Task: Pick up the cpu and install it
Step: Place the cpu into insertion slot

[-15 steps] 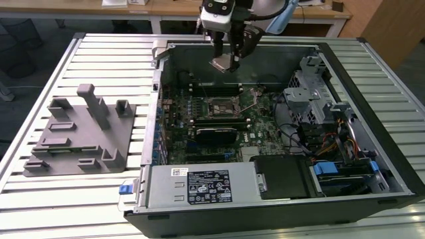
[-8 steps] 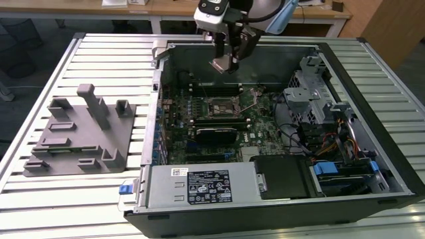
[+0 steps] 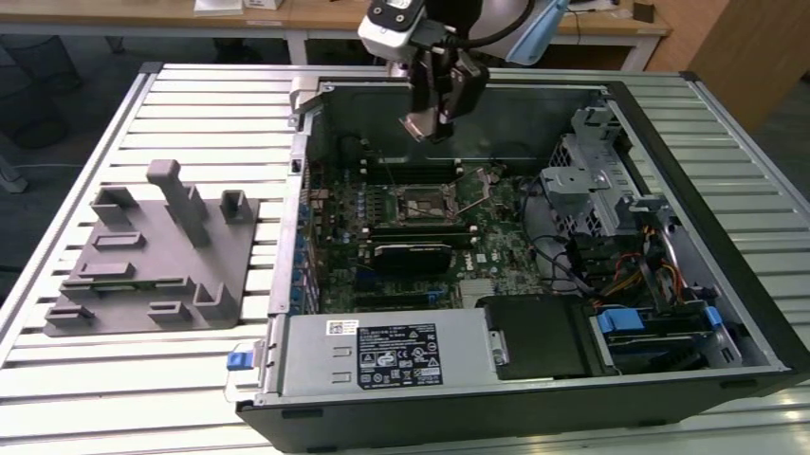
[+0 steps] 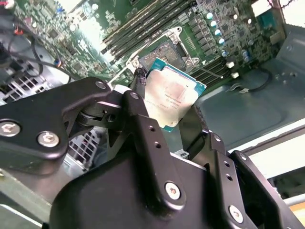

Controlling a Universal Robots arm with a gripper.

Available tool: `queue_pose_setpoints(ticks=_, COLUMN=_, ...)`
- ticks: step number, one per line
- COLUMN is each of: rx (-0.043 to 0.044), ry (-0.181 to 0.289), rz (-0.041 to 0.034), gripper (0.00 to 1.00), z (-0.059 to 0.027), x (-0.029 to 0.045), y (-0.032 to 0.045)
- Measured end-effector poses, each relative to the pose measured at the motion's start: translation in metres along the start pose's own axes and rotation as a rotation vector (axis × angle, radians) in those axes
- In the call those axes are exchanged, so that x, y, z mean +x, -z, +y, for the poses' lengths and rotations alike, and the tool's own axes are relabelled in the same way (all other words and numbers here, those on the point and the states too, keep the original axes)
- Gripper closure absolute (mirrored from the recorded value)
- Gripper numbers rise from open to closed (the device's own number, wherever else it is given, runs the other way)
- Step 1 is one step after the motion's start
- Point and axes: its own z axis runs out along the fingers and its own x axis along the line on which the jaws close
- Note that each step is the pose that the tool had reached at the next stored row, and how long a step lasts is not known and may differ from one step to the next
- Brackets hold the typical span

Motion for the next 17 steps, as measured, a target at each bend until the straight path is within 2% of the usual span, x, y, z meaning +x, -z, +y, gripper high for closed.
queue_pose_setpoints(ticks=14, rx=0.0021, ry=-0.239, rz=-0.0096, gripper=0.47, z=-0.0002, x=0.0003, y=-0.0076)
queue_pose_setpoints(ticks=17, rx=0.0022, ry=-0.267, rz=-0.0107, gripper=0.47, z=0.0006, x=0.0007, y=-0.0097)
